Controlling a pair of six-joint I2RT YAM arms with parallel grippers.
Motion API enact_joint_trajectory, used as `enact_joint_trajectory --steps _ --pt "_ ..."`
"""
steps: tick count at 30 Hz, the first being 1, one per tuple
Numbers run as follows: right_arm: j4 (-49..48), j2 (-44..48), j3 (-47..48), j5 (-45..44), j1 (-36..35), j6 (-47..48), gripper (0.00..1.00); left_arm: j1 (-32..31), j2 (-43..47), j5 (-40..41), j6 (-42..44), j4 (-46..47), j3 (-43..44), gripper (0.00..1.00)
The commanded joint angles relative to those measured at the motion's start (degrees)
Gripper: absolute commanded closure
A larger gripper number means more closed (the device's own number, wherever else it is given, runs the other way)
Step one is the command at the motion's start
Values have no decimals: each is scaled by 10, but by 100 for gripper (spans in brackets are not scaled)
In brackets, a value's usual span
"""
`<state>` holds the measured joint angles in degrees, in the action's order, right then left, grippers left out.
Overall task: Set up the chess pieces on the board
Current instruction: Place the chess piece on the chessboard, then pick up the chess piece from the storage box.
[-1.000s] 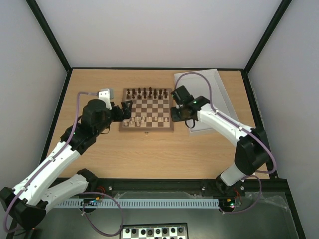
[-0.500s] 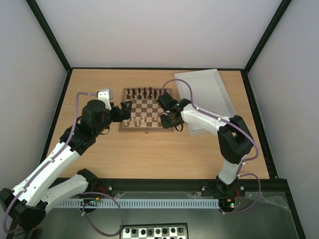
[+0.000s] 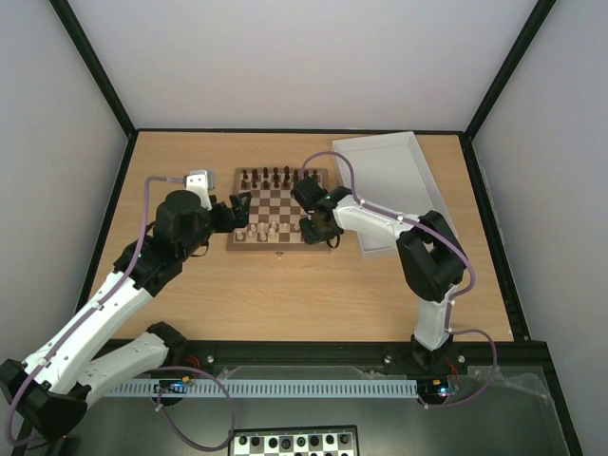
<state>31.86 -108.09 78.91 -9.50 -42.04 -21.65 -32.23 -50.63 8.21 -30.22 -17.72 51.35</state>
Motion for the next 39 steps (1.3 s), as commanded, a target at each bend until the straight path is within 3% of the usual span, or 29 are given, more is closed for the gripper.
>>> enact_joint_trajectory --steps 1,11,19,34,36,39 --pt "12 -15 18 -4 -3 3 94 -2 5 10 -2 -3 -2 1" --pt "9 -35 27 -4 -4 5 93 -2 5 12 -2 -3 -2 1" --pt "12 -17 18 -3 -3 4 76 -3 4 10 -2 -3 -2 0" --pt "37 73 2 0 -3 -2 59 -3 9 4 -5 -3 -2 0" --pt "46 92 1 -23 -3 -4 54 -3 8 3 -6 -3 -2 1" --pt "60 120 0 -59 13 -2 39 -4 6 -1 -5 1 -3 1"
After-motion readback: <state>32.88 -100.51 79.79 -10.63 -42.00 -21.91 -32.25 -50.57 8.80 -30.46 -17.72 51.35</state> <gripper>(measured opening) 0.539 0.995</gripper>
